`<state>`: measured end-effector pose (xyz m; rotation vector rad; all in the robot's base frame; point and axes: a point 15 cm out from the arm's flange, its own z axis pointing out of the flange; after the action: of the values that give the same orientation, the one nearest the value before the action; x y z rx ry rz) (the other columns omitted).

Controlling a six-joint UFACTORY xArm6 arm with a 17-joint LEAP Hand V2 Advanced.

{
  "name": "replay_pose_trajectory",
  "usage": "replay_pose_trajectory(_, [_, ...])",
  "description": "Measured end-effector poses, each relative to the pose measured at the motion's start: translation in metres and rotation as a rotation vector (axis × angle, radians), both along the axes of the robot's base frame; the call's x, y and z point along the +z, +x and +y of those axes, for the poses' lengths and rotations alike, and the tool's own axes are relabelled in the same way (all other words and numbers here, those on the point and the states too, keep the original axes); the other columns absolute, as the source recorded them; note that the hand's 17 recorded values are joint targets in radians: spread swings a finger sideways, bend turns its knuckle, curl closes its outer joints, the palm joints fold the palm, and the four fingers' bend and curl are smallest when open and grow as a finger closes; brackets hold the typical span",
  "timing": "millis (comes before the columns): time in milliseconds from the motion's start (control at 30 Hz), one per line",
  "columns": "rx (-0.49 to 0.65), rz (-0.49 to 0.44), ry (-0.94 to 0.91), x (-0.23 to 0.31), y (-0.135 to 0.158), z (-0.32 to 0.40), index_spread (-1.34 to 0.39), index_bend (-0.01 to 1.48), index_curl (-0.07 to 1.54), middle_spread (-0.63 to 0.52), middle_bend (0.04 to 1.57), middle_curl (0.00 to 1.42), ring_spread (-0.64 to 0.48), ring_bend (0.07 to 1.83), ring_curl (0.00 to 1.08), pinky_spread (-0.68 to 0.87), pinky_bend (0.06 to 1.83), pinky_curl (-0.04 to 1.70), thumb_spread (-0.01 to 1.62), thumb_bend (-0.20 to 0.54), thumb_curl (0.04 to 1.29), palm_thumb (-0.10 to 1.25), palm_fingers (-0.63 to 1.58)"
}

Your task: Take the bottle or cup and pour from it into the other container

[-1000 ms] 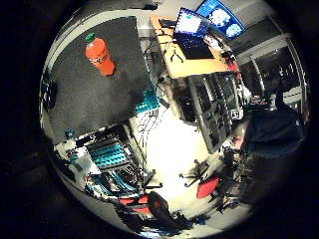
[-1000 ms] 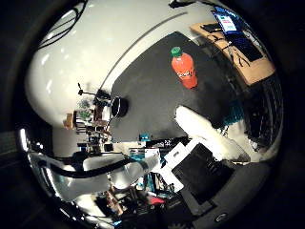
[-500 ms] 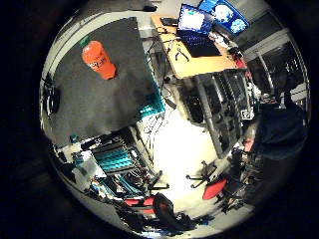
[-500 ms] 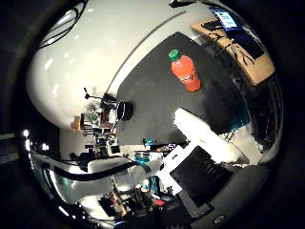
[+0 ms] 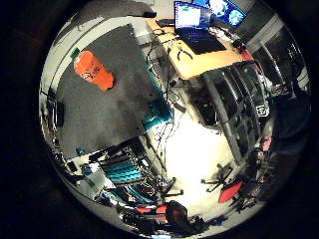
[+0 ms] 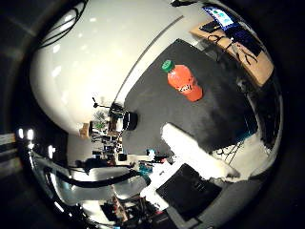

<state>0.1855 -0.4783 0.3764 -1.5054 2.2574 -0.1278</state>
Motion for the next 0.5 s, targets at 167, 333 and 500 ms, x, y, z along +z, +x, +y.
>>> replay_pose_trajectory(167, [0.002, -0.009, 0.042, -0.017, 0.004, -0.002, -0.27, 0.15, 0.26, 0.03, 0.22, 0.34, 0.16, 0.48, 0.22, 0.45, 0.94, 0.0, 0.95, -0.034, 0.31, 0.49, 0.18])
replay_pose_trajectory(333, [-0.005, -0.101, 0.108, -0.033, 0.017, -0.006, -0.25, 0.16, 0.27, 0.05, 0.22, 0.34, 0.18, 0.5, 0.23, 0.45, 0.96, -0.01, 0.94, -0.029, 0.31, 0.49, 0.16])
replay_pose_trajectory(500, [-0.018, -0.171, 0.152, -0.053, 0.013, -0.017, -0.24, 0.16, 0.28, 0.06, 0.23, 0.34, 0.18, 0.51, 0.22, 0.44, 0.97, -0.01, 0.94, -0.029, 0.31, 0.49, 0.16])
